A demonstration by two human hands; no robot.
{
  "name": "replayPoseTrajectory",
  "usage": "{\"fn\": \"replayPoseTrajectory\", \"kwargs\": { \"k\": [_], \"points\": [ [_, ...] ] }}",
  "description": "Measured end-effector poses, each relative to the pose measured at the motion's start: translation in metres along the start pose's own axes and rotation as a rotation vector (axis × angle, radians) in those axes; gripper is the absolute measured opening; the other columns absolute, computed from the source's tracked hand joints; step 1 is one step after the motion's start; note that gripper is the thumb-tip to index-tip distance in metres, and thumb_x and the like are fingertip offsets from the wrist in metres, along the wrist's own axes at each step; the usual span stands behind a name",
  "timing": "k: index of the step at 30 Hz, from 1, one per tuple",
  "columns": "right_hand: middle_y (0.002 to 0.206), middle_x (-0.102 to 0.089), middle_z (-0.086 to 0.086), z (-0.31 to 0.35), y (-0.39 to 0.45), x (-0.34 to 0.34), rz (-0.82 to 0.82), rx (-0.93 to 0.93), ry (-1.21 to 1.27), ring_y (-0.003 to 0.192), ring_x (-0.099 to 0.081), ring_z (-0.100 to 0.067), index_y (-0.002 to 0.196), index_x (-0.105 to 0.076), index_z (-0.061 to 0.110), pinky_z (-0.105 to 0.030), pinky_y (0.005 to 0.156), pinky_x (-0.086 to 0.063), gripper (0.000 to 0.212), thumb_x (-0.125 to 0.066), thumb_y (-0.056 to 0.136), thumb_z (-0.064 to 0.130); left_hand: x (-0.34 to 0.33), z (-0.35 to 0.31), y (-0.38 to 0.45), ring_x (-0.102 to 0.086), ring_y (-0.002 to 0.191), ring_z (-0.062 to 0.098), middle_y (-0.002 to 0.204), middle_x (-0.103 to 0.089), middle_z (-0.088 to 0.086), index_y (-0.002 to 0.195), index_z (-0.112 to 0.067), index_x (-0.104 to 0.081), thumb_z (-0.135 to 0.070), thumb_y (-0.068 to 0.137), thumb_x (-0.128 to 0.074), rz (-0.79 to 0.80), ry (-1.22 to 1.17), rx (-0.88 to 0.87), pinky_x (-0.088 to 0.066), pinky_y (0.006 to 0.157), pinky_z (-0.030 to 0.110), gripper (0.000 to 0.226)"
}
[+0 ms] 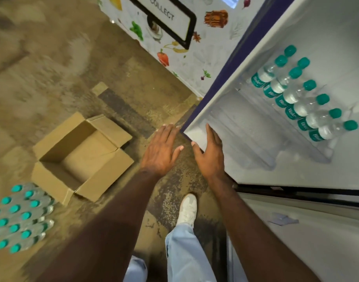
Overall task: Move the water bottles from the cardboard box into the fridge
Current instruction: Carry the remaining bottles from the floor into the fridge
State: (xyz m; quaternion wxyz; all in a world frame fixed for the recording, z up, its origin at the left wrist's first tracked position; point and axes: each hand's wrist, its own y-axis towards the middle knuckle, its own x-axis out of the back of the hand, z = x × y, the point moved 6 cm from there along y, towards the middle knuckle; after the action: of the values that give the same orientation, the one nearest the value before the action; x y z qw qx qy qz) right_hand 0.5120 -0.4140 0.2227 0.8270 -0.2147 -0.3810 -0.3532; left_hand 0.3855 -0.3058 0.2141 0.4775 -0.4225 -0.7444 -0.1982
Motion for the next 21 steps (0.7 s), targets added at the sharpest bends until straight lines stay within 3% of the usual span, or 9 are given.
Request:
{"fn": "replayPoseTrajectory", "kwargs": {
  "k": [5, 13, 21],
  "points": [
    [0.159, -0.036, -0.007, 0.033, -0.020, -0.059, 0.155, 0.152, -0.115, 0.147, -0.032, -0.023, 0.156, -0.030, 0.015, -0.039, 0.119, -0.031, 0.070, -0.058, 0.096, 0.040, -0.002, 0.063, -0.041, -0.006, 0.156, 0.024, 0.169, -0.012, 0.009, 0.161, -0.014, -0.012, -0.049, 0.106, -0.031, 0.039, 0.066, 0.173, -0.004, 0.128, 0.039, 0.068],
    [0.163, -0.030, -0.005, 0.055, -0.039, -0.153, 0.392, 0.301, -0.184, 0.151, -0.023, -0.023, 0.159, -0.023, 0.018, -0.040, 0.121, -0.025, 0.071, -0.052, 0.099, 0.043, -0.001, 0.151, -0.079, -0.014, 0.155, 0.028, 0.166, -0.022, 0.011, 0.158, -0.012, -0.024, -0.047, 0.104, -0.039, -0.030, 0.038, 0.367, -0.006, 0.127, 0.040, 0.067],
    [0.164, -0.026, -0.009, 0.079, -0.061, -0.236, 0.589, 0.489, -0.245, 0.152, -0.020, -0.024, 0.159, -0.018, 0.013, -0.044, 0.123, -0.024, 0.072, -0.047, 0.102, 0.046, -0.032, 0.215, -0.145, -0.007, 0.156, 0.026, 0.167, -0.017, 0.011, 0.160, -0.013, -0.019, -0.049, 0.105, -0.035, -0.035, -0.018, 0.563, -0.007, 0.128, 0.043, 0.068]
  ]
}}
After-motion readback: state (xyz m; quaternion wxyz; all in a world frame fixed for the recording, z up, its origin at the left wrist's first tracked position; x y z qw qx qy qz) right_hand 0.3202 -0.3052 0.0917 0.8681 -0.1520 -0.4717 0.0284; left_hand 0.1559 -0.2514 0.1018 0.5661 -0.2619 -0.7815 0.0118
